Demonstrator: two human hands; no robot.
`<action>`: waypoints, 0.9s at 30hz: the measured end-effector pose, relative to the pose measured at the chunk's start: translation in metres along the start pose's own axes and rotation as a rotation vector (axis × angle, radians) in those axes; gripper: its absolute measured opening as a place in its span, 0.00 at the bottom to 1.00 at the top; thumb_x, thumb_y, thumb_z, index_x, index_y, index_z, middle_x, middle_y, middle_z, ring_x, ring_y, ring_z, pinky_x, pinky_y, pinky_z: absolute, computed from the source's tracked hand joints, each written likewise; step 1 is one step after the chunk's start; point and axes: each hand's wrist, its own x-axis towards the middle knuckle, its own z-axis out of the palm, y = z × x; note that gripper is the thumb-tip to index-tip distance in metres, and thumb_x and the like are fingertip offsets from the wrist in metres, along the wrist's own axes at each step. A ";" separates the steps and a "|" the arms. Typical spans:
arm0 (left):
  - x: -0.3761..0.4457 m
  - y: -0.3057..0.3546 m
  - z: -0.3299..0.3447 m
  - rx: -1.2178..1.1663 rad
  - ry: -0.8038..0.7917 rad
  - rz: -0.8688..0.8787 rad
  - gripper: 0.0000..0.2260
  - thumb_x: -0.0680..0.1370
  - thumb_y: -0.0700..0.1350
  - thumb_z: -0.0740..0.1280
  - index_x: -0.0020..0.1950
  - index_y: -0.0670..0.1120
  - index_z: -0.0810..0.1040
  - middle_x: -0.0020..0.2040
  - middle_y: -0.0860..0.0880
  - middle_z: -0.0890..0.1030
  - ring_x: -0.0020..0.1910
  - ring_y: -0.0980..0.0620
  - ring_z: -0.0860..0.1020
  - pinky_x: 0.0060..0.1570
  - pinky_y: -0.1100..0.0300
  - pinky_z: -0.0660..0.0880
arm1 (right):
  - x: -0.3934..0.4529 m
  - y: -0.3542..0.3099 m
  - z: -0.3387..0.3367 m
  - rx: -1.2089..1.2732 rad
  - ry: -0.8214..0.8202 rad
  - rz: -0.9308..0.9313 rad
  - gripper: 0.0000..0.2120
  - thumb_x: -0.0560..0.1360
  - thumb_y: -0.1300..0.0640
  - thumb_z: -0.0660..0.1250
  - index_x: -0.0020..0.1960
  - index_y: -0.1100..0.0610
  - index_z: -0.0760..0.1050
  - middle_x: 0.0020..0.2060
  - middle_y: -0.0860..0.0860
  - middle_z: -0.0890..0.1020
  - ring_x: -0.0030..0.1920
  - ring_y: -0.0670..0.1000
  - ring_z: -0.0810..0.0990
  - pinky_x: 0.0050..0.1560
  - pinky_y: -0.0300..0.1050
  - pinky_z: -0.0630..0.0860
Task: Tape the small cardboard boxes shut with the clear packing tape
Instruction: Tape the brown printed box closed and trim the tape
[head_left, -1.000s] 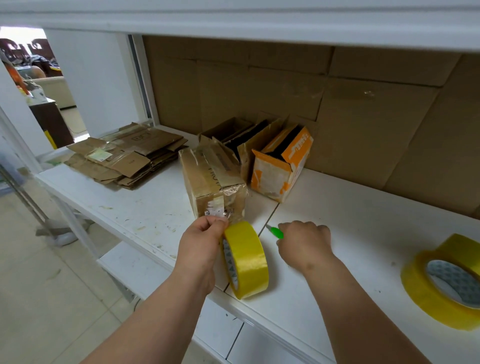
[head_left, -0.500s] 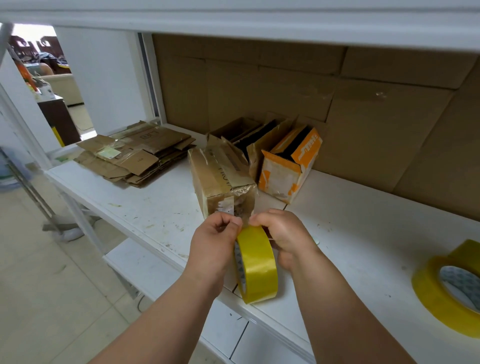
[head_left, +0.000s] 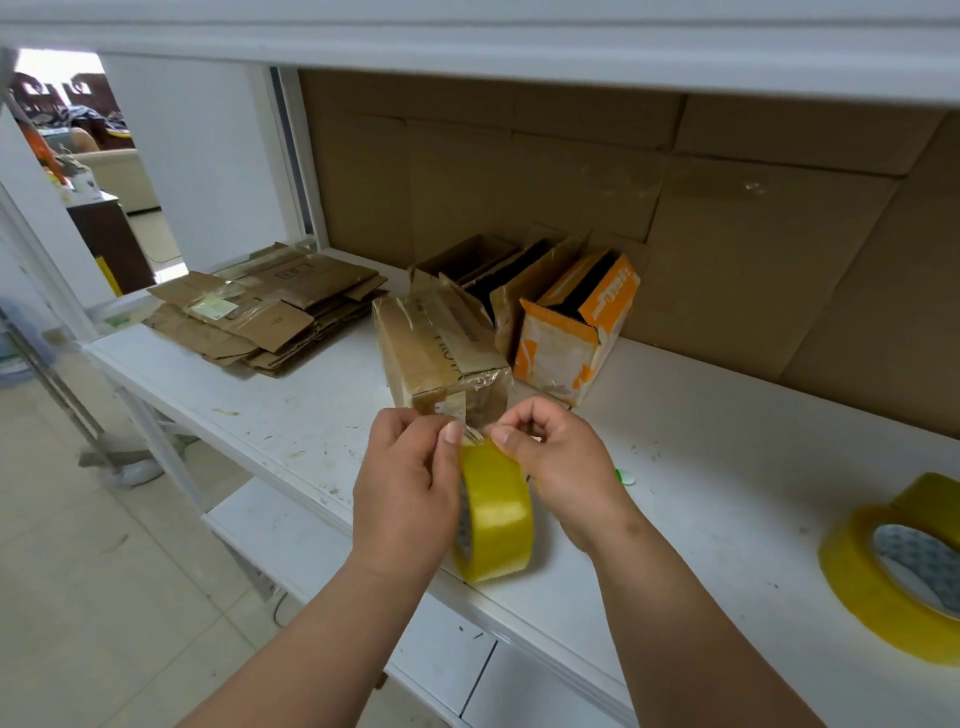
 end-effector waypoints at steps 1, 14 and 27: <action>0.003 0.001 -0.003 0.004 0.049 -0.015 0.09 0.81 0.47 0.64 0.60 0.48 0.78 0.49 0.54 0.72 0.45 0.59 0.72 0.44 0.70 0.68 | 0.001 0.000 0.000 -0.018 -0.006 -0.006 0.06 0.77 0.58 0.70 0.41 0.52 0.78 0.39 0.49 0.81 0.39 0.44 0.76 0.41 0.37 0.74; 0.082 -0.011 0.000 0.531 -0.321 0.276 0.24 0.76 0.60 0.68 0.71 0.58 0.73 0.70 0.53 0.73 0.67 0.46 0.68 0.60 0.45 0.72 | 0.015 0.016 -0.015 0.158 0.067 0.007 0.11 0.76 0.63 0.70 0.38 0.51 0.78 0.33 0.47 0.80 0.38 0.49 0.77 0.44 0.47 0.74; 0.110 -0.014 -0.031 0.425 -0.482 0.301 0.26 0.70 0.54 0.76 0.68 0.56 0.77 0.66 0.55 0.74 0.63 0.54 0.68 0.61 0.56 0.69 | 0.034 0.004 -0.015 0.161 -0.053 -0.034 0.14 0.75 0.64 0.71 0.35 0.48 0.80 0.53 0.38 0.82 0.57 0.48 0.81 0.61 0.49 0.77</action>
